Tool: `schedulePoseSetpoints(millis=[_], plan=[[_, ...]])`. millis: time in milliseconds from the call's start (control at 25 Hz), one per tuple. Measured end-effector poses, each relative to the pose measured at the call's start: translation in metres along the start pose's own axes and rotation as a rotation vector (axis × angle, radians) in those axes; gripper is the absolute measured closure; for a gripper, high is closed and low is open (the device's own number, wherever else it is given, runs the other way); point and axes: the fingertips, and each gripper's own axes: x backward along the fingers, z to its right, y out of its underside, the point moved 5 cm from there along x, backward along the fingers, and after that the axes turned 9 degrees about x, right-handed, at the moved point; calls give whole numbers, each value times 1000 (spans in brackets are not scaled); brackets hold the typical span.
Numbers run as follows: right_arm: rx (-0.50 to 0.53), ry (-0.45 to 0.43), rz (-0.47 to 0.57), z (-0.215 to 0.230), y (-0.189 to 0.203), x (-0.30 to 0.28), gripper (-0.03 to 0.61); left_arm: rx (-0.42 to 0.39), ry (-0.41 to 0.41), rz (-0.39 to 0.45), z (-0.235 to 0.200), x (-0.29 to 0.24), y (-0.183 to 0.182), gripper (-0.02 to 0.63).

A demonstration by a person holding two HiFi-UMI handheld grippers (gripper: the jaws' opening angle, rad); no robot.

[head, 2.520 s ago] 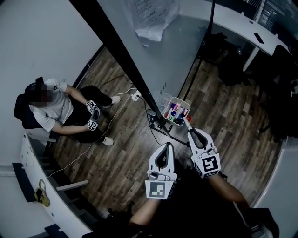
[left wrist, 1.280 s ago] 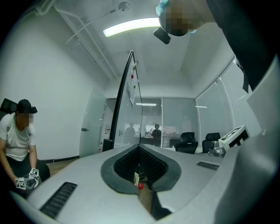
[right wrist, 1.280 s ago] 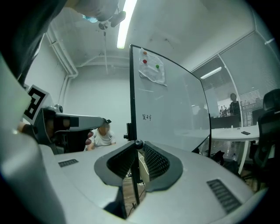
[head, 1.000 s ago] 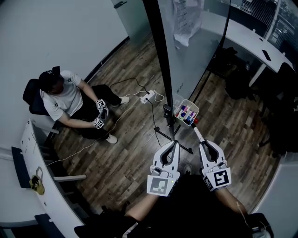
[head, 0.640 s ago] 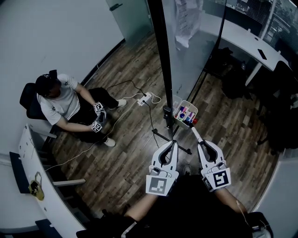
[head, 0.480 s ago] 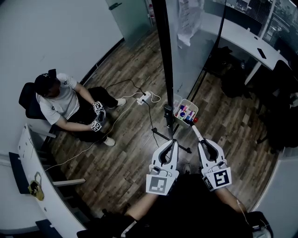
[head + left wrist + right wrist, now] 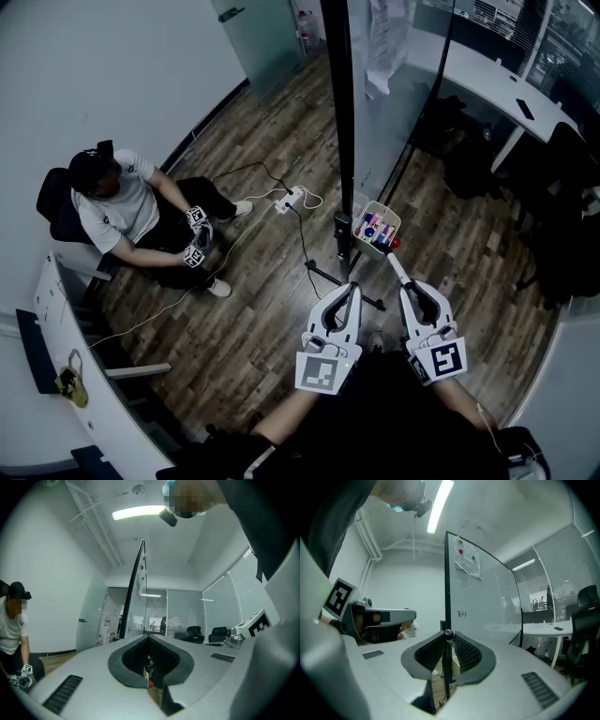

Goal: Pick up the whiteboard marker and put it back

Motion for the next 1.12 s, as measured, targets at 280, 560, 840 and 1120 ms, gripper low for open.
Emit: schedulePoseSetpoints(millis=[280,560,840,1120], plan=[[0,10,-8,-5,2,-3,500,2,-4,3,-6,3,-2,612],[1,39,-21,-18,3,-10,500,-2,9,8,-20,13,-9,612],[-16,91,-43,-28,7,-22,500,19,31,-12,-40,24,-14,612],[-35,115,-60,-26,18,-35,500,24,44,-36,-48,23,-8,612]])
